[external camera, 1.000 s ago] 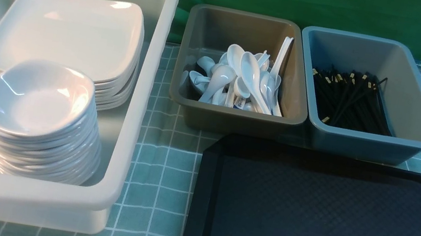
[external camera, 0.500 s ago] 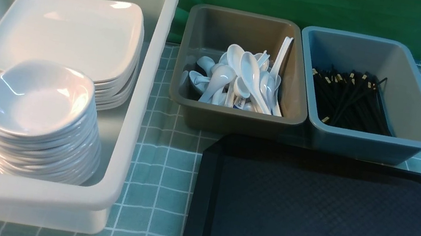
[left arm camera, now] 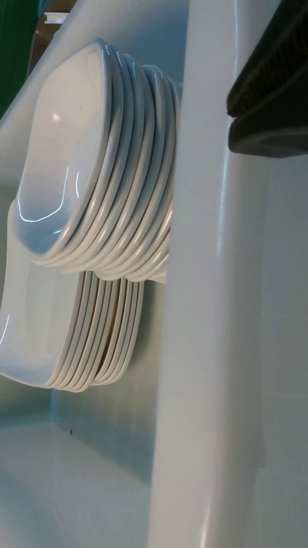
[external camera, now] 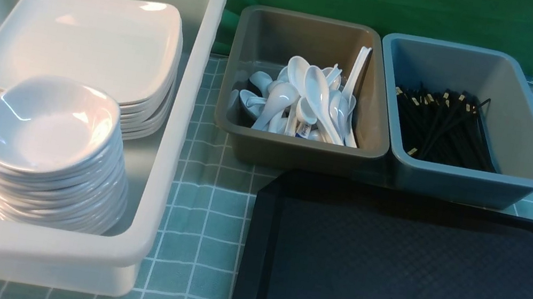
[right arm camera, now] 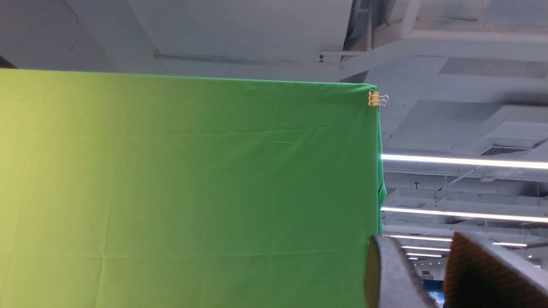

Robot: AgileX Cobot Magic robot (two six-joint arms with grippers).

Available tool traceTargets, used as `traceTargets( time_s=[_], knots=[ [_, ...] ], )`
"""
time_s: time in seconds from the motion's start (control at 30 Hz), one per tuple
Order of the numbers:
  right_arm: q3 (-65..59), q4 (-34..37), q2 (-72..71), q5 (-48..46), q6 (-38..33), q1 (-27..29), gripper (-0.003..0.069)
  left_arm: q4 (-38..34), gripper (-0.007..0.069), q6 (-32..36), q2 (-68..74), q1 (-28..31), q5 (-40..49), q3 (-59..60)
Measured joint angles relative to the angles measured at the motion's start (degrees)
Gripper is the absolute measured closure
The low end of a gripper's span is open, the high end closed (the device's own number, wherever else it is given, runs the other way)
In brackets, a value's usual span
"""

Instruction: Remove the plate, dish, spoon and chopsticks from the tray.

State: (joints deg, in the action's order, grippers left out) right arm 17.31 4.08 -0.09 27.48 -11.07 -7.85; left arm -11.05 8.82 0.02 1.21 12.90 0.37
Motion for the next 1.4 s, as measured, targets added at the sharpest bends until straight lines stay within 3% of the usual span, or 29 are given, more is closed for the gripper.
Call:
traceTargets(
  time_s=[0.4,0.57,0.77,0.87,1.1,1.4],
  knots=[
    [0.0,0.0,0.0,0.1,0.0,0.0,0.0417,0.0,0.0613,0.0,0.0,0.0,0.0,0.0],
    [0.0,0.0,0.0,-5.7,-1.4,0.0,0.0417,0.0,0.0613,0.0,0.0,0.0,0.0,0.0],
    [-1.0,0.0,0.0,-37.6,-7.2,0.0,0.0417,0.0,0.0613,0.1,0.0,0.0,0.0,0.0],
    [-4.6,-0.3,0.1,-44.5,-8.9,0.0,0.0417,0.0,0.0613,0.1,0.0,0.0,0.0,0.0],
    [-17.1,-0.7,0.1,-39.8,-5.3,3.5,0.0417,0.0,0.0612,0.9,0.0,0.0,0.1,0.0],
    [-17.7,-2.1,0.1,-41.9,-1.6,7.5,0.0417,0.0,0.0612,1.1,0.0,0.0,0.1,0.0]
  ],
)
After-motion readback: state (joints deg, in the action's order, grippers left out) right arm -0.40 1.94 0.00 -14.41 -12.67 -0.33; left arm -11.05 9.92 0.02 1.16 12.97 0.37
